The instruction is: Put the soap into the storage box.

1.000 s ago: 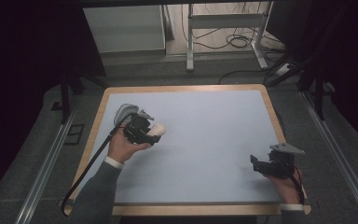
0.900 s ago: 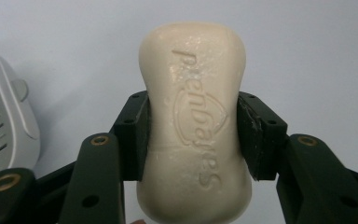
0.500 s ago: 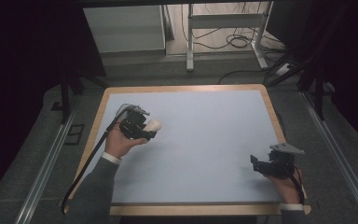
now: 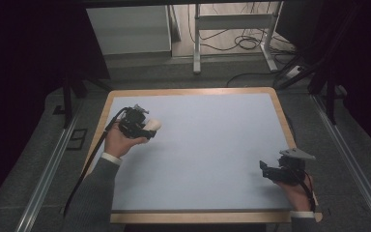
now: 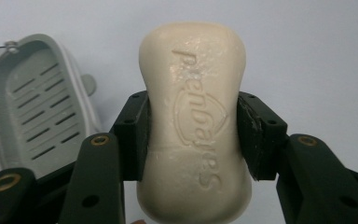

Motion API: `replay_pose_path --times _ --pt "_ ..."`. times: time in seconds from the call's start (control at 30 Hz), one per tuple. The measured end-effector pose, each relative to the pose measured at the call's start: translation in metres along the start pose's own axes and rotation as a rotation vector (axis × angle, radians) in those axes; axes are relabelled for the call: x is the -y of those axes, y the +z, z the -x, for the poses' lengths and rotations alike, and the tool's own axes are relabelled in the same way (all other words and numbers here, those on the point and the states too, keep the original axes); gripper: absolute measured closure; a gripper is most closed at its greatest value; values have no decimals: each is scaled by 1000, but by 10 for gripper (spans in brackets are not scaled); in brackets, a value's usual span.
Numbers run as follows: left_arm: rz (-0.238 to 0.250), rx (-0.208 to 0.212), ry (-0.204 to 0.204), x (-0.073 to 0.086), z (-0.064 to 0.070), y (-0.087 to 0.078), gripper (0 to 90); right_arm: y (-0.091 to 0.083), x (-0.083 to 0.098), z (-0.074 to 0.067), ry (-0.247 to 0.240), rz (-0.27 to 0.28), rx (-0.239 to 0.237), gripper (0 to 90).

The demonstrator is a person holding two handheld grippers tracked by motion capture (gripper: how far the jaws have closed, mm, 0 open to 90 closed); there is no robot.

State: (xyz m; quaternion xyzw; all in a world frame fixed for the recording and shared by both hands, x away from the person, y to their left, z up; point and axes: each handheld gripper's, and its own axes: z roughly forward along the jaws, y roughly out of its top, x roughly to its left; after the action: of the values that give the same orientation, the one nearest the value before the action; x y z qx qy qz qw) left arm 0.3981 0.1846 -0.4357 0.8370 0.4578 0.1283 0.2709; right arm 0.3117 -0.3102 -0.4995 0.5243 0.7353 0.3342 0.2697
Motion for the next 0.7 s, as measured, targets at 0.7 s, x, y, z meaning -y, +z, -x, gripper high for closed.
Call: replay_pose_path --times 0.7 --pt "-18 -46 -101 -7 -42 9 494 2 1 0 1 -7 -1 80"
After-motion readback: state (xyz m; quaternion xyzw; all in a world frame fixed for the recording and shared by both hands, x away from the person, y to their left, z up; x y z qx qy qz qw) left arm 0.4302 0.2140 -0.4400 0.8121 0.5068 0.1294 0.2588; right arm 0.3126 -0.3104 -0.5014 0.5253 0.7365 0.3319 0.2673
